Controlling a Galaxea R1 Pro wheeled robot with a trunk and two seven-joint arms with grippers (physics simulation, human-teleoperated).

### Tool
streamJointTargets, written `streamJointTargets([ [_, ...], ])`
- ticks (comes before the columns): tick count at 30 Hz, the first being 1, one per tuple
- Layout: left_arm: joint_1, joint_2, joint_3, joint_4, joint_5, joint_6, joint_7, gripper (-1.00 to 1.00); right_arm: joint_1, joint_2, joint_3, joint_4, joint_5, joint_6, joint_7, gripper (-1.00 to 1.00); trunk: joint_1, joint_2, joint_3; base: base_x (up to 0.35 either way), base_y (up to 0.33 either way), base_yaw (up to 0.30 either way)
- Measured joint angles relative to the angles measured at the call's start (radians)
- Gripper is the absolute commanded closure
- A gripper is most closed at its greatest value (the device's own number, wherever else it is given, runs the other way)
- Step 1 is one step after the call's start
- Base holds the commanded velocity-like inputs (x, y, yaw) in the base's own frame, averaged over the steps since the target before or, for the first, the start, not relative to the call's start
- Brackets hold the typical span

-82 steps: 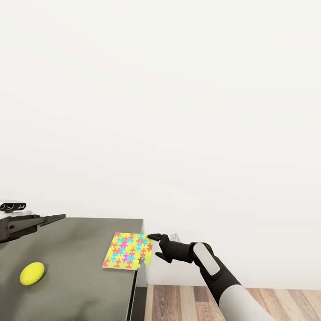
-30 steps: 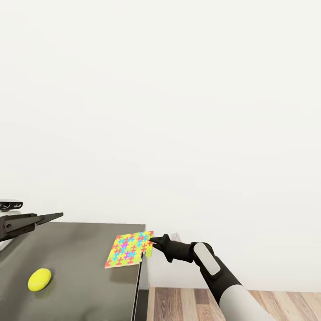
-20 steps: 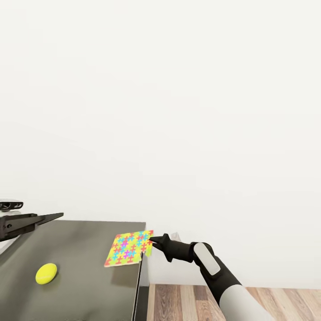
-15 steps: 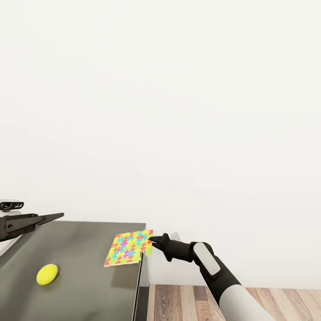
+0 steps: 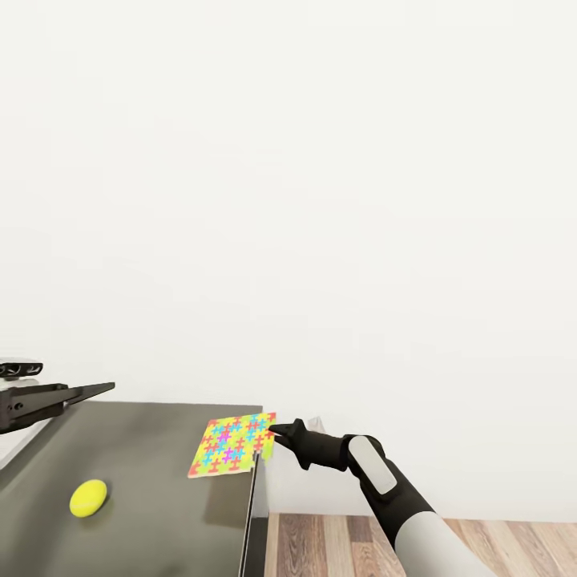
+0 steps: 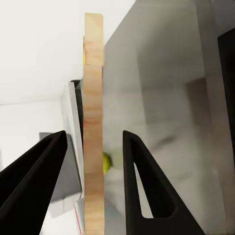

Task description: Put all the toys in the child's room - the three board games (two on the bed and one on the table), the two jigsaw puzzles on the table, and the tennis ball on the table - inside the toy box on the table in the child's room.

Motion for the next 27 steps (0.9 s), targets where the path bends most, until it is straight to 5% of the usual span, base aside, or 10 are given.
streamJointTargets([
  [22,0.0,0.001,0.003,0.0,0.0,0.0,0.0,-1.0,0.0,-0.001,0.002,0.0,0.0,0.0,0.003,1.0,-0.084,0.154,0.069,-0.088,0.0,0.0],
  [27,0.0,0.001,0.002,0.0,0.0,0.0,0.0,-1.0,0.0,-0.005,0.008,-0.001,0.003,0.002,0.079,1.0,-0.104,0.189,0.085,-0.004,0.0,0.0],
])
